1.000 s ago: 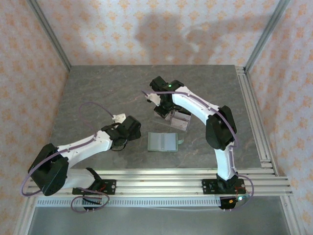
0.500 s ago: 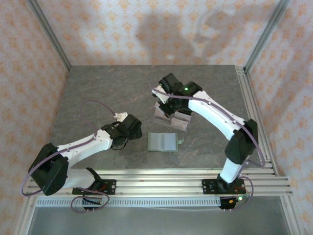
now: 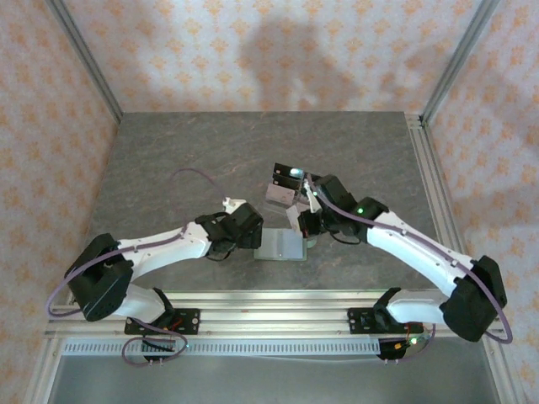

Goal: Put the credit cards into the card holder

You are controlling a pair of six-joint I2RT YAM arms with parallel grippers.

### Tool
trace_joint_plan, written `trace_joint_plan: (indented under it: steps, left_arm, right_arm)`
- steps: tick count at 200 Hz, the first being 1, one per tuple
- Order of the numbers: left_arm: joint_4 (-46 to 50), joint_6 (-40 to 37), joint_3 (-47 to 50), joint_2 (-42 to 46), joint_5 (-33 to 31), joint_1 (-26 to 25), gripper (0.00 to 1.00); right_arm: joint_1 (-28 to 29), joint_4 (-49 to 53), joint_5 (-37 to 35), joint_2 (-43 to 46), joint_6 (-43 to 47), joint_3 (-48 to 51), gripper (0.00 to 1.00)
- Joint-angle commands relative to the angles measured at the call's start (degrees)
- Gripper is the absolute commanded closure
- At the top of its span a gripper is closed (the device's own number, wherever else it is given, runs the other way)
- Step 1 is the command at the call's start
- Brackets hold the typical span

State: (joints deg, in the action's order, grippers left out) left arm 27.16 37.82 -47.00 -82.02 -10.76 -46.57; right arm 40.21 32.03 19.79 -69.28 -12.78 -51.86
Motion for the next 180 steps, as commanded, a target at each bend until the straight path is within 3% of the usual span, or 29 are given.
trace_joint_plan:
  steps: [1, 54, 180]
  left_arm:
    - [-0.9, -2.19, -2.33, -2.49, -2.39, -1.52, 0.0]
    - [-2.43, -2.49, -3.47, -6.6, -4.52, -4.12, 0.0]
    - [1.31, -0.23, -2.07, -9.99, -9.66, -5.55, 0.0]
  right_arm:
    - [0.33, -11.17, 2.77, 2.88, -10.38, 6.02, 1.0]
    - [0.31, -22.42, 5.29, 4.45, -17.19, 15.64, 1.0]
    - [0.32, -35.2, 8.28, -3.18, -20.12, 21.47, 1.0]
